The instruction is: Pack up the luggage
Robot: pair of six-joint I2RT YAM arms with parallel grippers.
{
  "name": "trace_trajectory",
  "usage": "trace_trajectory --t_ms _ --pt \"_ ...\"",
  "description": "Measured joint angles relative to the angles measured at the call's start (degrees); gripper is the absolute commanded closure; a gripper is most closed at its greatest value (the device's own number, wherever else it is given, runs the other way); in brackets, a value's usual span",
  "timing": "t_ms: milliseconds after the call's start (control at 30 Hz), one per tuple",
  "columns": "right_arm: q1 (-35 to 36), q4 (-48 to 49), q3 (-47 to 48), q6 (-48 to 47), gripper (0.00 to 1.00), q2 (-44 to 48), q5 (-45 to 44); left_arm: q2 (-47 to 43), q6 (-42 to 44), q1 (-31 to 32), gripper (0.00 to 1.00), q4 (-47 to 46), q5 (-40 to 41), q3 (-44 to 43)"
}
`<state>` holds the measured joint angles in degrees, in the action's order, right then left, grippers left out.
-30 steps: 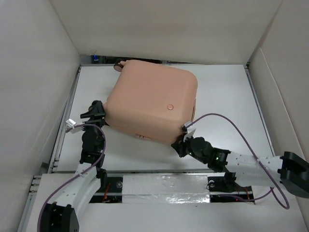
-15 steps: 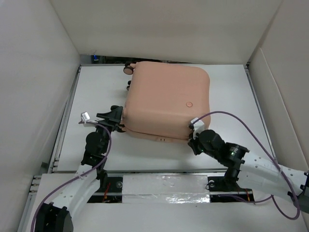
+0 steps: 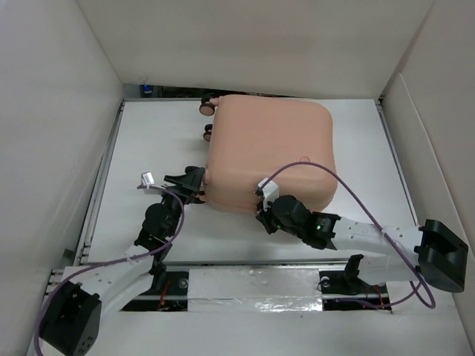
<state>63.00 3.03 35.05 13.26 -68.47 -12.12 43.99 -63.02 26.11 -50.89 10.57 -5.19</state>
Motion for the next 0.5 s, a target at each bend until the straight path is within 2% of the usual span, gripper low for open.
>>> trace_trajectory --t_ms 167,333,500 --pt "-2.7 -6.6 1.8 -4.6 1.0 3.0 2.6 5.2 0.1 14.7 1.0 -4.1 5.1 -1.4" --pt "-8.0 -10.4 1.9 -8.9 1.0 5.2 13.4 10.9 1.5 26.8 1.0 -3.4 10.4 -5.2" --pt "-8.3 -5.4 1.1 -9.7 1.0 2.2 15.9 15.9 3.5 33.1 1.0 -2.2 19.0 -9.0"
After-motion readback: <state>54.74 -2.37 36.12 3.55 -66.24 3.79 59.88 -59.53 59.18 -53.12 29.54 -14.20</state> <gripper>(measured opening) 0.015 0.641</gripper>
